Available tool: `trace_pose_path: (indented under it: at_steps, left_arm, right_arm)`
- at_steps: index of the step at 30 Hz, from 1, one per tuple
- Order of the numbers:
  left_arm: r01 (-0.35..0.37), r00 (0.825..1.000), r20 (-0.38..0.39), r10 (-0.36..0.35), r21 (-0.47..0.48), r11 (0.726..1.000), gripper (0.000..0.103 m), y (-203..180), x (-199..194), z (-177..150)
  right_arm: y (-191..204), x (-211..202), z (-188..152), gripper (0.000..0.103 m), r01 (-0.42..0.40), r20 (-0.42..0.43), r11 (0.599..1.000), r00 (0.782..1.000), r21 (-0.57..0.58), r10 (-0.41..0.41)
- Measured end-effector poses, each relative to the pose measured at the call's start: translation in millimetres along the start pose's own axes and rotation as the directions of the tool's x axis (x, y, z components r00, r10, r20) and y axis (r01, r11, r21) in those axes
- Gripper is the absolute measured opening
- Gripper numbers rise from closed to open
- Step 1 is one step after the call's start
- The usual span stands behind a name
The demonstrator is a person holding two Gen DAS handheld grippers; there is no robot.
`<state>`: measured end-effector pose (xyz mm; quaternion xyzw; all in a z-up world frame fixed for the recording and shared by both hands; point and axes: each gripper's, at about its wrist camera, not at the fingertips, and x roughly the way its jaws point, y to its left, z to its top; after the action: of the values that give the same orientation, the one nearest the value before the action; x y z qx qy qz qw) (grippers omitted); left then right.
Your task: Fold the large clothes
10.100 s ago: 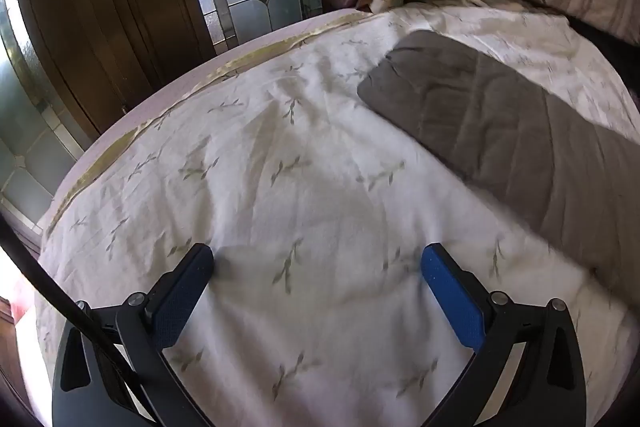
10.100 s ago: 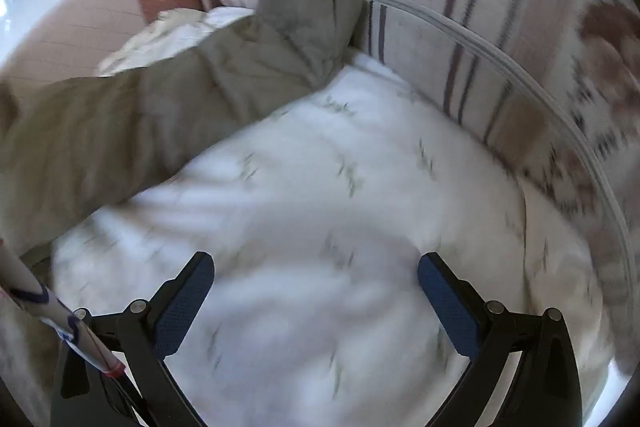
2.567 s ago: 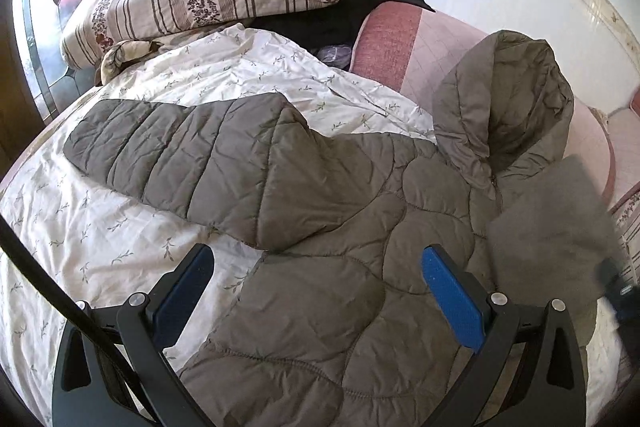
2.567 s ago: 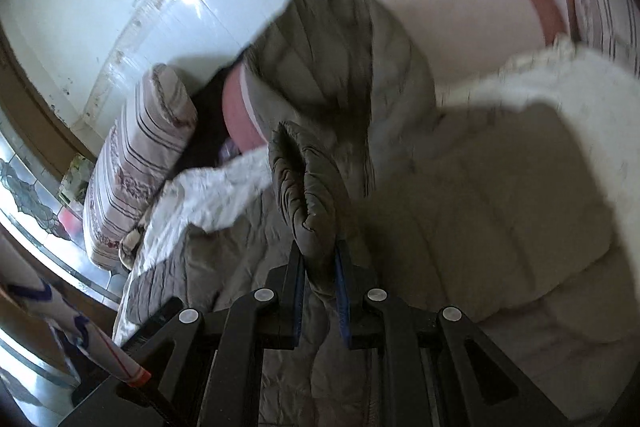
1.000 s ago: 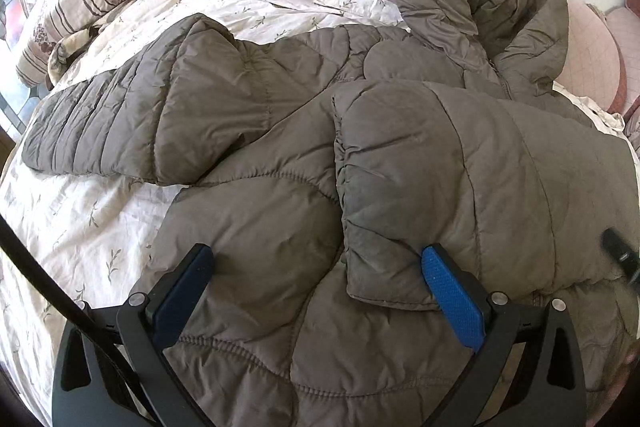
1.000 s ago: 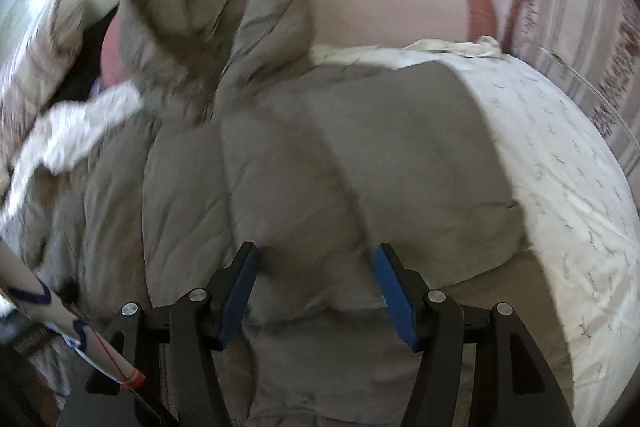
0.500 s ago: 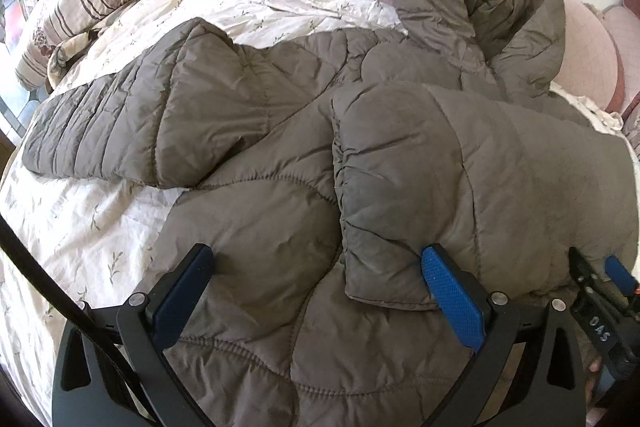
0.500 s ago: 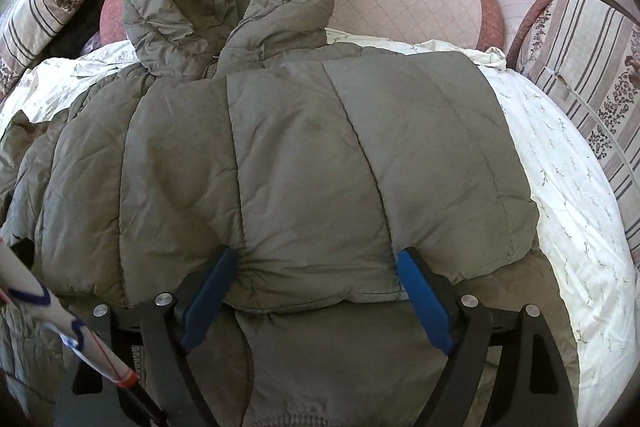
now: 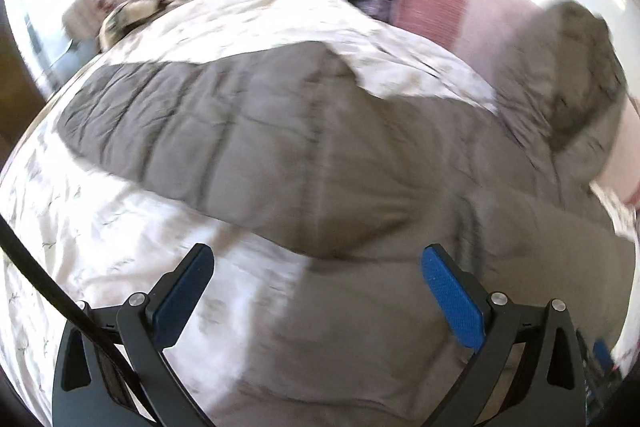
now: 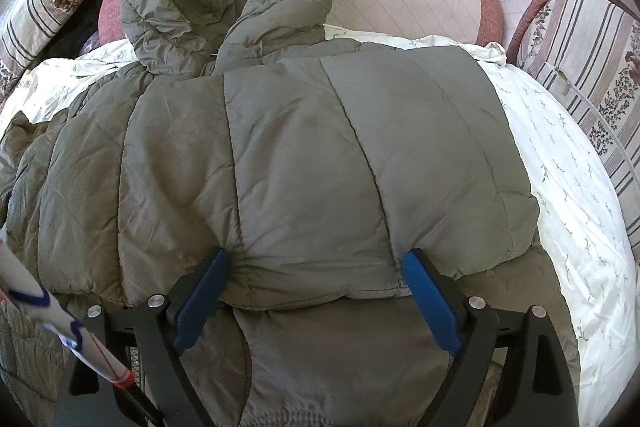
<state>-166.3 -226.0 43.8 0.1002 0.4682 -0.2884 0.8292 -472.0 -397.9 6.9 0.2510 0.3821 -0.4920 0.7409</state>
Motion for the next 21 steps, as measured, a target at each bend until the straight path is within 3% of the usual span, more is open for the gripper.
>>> trace_pose_path:
  at_steps: [12,21]
  left_arm:
    - [-0.027,1.0,-0.007,0.026,-0.182,0.983,0.103,74.5,6.7,28.4]
    - [-0.033,0.999,-0.027,0.027,-0.294,0.955,0.103,127.4,16.4,40.3]
  right_arm:
    - [0.5,-0.9,-0.4,0.093,0.0,-0.006,1.0,1.0,-0.001,0.0]
    - [0.4,-1.2,-0.1,0.094,0.002,-0.016,1.0,1.0,-0.004,-0.002]
